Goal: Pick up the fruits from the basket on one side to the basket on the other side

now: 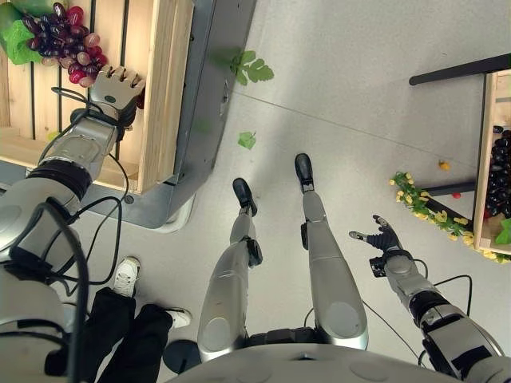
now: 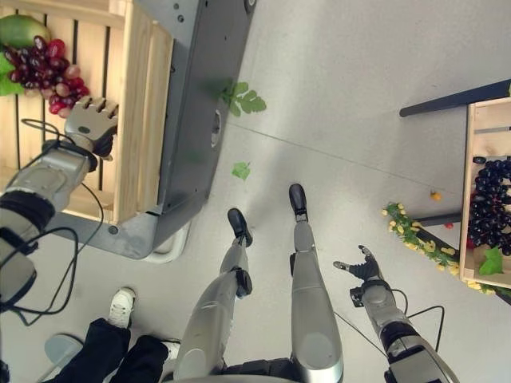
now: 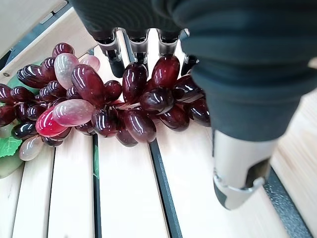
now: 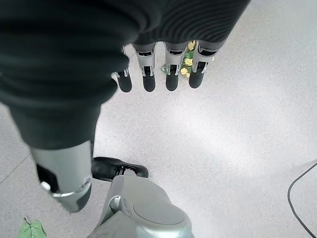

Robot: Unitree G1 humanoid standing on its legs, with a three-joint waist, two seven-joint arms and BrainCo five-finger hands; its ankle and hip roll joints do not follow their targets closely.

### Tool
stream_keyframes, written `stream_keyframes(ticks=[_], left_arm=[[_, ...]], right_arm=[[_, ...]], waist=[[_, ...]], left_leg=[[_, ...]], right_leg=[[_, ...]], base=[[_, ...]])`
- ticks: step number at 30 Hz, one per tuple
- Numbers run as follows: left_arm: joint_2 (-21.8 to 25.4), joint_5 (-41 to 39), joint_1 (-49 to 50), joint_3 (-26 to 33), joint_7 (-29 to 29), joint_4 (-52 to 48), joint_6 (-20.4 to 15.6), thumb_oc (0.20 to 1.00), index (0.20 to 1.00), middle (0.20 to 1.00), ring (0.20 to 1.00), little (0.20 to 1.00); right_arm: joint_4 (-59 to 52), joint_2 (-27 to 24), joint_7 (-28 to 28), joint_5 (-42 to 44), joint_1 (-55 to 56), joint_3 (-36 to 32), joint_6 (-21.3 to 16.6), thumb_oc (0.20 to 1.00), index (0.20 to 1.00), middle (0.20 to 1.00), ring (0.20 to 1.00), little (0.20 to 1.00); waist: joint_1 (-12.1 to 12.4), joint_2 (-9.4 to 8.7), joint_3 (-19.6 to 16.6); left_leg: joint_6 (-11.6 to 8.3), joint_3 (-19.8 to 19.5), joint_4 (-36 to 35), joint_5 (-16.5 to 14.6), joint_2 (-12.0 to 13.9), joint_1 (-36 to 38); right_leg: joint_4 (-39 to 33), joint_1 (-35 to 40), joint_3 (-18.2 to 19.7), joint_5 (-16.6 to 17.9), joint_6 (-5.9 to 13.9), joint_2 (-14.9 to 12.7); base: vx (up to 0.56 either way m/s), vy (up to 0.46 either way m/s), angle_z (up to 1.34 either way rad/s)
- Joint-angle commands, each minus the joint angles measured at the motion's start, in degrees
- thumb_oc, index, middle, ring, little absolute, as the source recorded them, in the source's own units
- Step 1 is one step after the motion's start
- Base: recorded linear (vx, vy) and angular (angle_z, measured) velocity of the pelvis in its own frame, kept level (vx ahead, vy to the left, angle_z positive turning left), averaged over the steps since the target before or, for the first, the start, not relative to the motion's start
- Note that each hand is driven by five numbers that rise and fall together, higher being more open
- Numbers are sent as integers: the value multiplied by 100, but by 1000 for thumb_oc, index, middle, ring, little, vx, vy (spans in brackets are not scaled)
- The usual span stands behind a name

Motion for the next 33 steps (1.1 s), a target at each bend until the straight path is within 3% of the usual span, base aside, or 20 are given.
stream_keyframes(ticks=[1, 13, 33], left_arm=[[673, 51, -120, 358, 41, 237, 245, 1000, 1000, 1000, 1000, 1000], [744, -18, -155, 484, 157, 263, 344, 1000, 1000, 1000, 1000, 1000], [1078, 239, -405, -6, 69, 427, 285, 1000, 1000, 1000, 1000, 1000]], right_arm=[[43, -46, -87, -36, 206, 6, -64, 1000, 1000, 1000, 1000, 1000], [43, -43, -74, -15, 215, 22, -66, 1000, 1000, 1000, 1000, 1000], [148, -86, -13, -35, 210, 76, -73, 1000, 1000, 1000, 1000, 1000]], waist=[[129, -277, -19], [134, -304, -19], [170, -229, -19]], left_leg=[[-388, -175, 108, 124, 29, -479], [-386, -200, 102, 135, 19, -527], [-384, -203, 96, 92, 12, -574]], right_leg=[[-113, -111, -15, 52, 736, -216], [-113, -153, -46, 57, 737, -205], [-113, -203, -38, 36, 752, -213]], base=[[0, 0, 0], [0, 0, 0], [0, 0, 0]])
